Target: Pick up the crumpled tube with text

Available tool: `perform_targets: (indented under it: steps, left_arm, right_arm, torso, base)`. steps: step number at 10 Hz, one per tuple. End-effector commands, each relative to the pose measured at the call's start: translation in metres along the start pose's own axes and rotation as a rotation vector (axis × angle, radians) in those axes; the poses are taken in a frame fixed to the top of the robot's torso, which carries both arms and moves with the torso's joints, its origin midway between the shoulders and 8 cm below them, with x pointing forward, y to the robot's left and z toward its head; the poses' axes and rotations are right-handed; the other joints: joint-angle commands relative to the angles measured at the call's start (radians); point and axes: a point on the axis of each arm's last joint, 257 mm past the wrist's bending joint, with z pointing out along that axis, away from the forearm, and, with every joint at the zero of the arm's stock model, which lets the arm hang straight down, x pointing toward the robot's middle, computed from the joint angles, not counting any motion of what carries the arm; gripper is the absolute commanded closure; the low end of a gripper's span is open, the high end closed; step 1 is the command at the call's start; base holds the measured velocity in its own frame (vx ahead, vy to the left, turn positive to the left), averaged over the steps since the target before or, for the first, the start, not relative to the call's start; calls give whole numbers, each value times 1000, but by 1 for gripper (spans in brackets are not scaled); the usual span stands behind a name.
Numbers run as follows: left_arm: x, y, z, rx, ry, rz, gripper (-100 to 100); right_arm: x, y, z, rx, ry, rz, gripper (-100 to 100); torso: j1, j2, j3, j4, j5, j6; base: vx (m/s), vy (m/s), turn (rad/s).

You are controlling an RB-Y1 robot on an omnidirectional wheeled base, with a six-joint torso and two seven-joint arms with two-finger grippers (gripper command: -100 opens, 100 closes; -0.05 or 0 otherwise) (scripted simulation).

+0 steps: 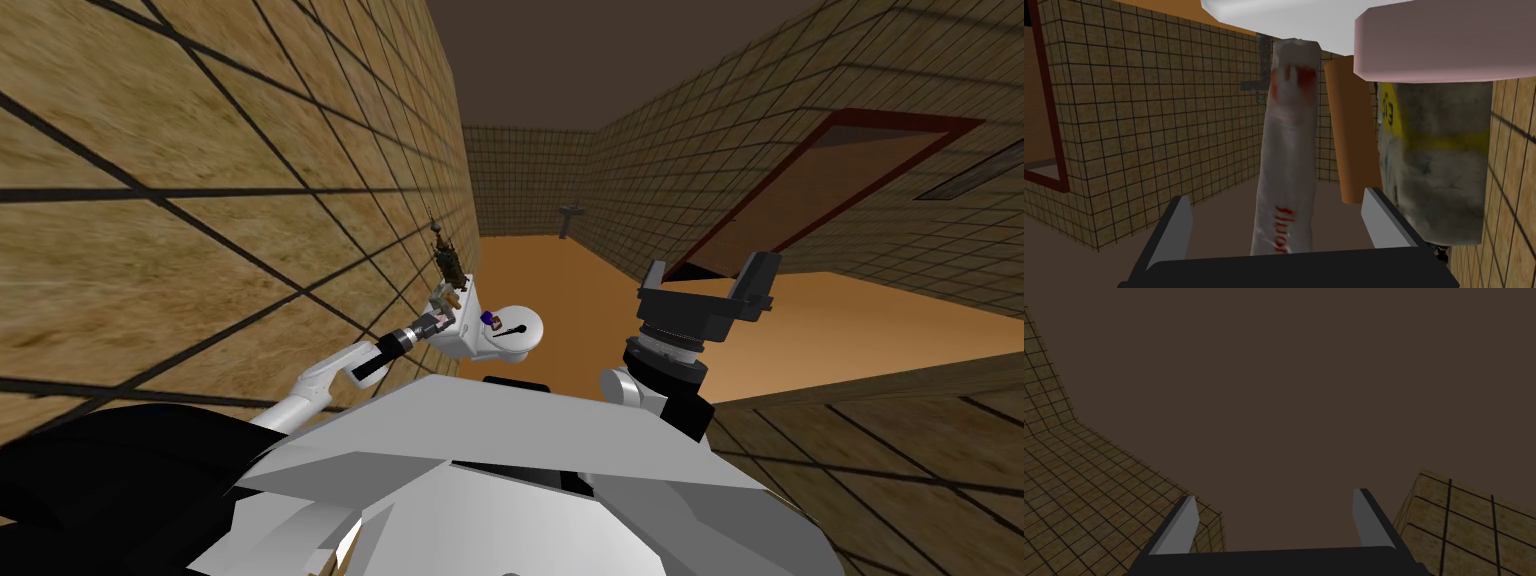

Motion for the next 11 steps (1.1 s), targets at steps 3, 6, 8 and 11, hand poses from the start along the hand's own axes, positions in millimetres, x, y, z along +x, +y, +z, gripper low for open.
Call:
perform_targets:
  steps: [3,6,8,11]
  left_arm:
    - [-6,-10,12,26,-21,5,-100]
    - [-14,-20,24,50,-45,-5,-100]
    - [-24,-29,36,71,-78,-21,-100]
    - [-16,-31,37,76,-46,24,-100]
  right_arm:
    - [0,0,0,0,0,0,0]
    - [0,0,0,0,0,0,0]
    - [0,0,0,0,0,0,0]
    - [0,0,0,0,0,0,0]
  torso:
    - [1,2,1,0,0,0]
    - [1,2,1,1,0,0]
    - [0,2,1,0,0,0]
    - [0,2,1,0,0,0]
  base:
    - [-3,16,61]
    - [-7,16,58]
    - [-2,8,73]
    - [-1,8,11]
